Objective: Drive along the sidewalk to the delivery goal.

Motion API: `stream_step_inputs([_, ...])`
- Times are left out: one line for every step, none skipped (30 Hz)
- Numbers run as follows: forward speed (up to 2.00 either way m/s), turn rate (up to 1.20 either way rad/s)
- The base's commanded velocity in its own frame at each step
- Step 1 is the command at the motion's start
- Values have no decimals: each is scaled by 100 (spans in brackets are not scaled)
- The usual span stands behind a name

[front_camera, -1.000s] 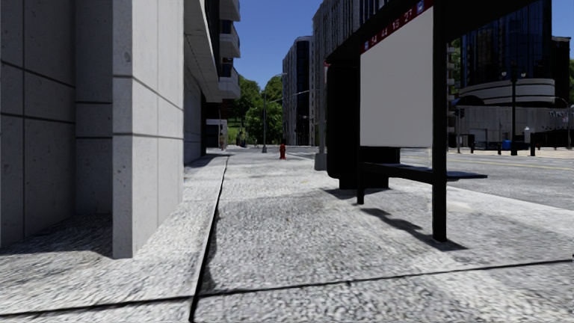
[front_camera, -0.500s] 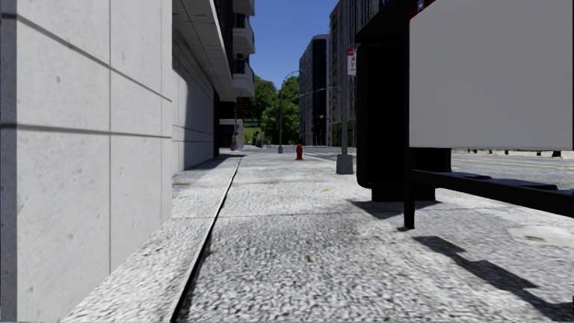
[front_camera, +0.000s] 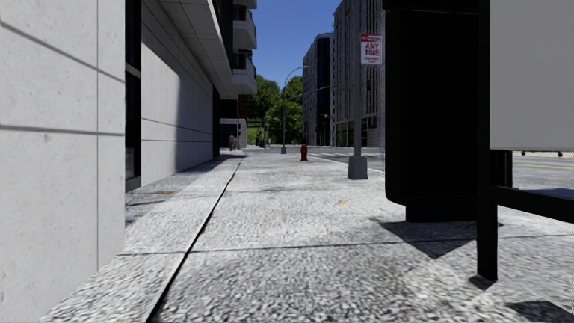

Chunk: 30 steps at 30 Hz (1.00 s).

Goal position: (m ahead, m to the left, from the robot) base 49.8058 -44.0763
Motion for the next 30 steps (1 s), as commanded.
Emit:
stream_step_inputs([200,16])
stream_step_inputs([200,16])
stream_step_inputs([200,16])
stream_step_inputs([200,13])
stream_step_inputs([200,11])
stream_step_inputs([200,11])
stream_step_inputs([200,2])
stream_step_inputs([200,0])
stream_step_inputs([200,0])
stream_step_inputs([200,0])
stream_step_inputs([200,0])
stream_step_inputs([200,0])
stream_step_inputs([200,0])
stream_step_inputs([200,0])
stream_step_inputs([200,0])
stream_step_inputs([200,0])
stream_step_inputs([200,0])
stream_step_inputs([200,0])
stream_step_inputs([200,10])
stream_step_inputs([200,17])
stream_step_inputs([200,17])
stream_step_inputs([200,21])
stream_step_inputs([200,24])
stream_step_inputs([200,26])
stream_step_inputs([200,26])
stream_step_inputs([200,26])
stream_step_inputs([200,26])
stream_step_inputs([200,26])
stream_step_inputs([200,26])
stream_step_inputs([200,26])
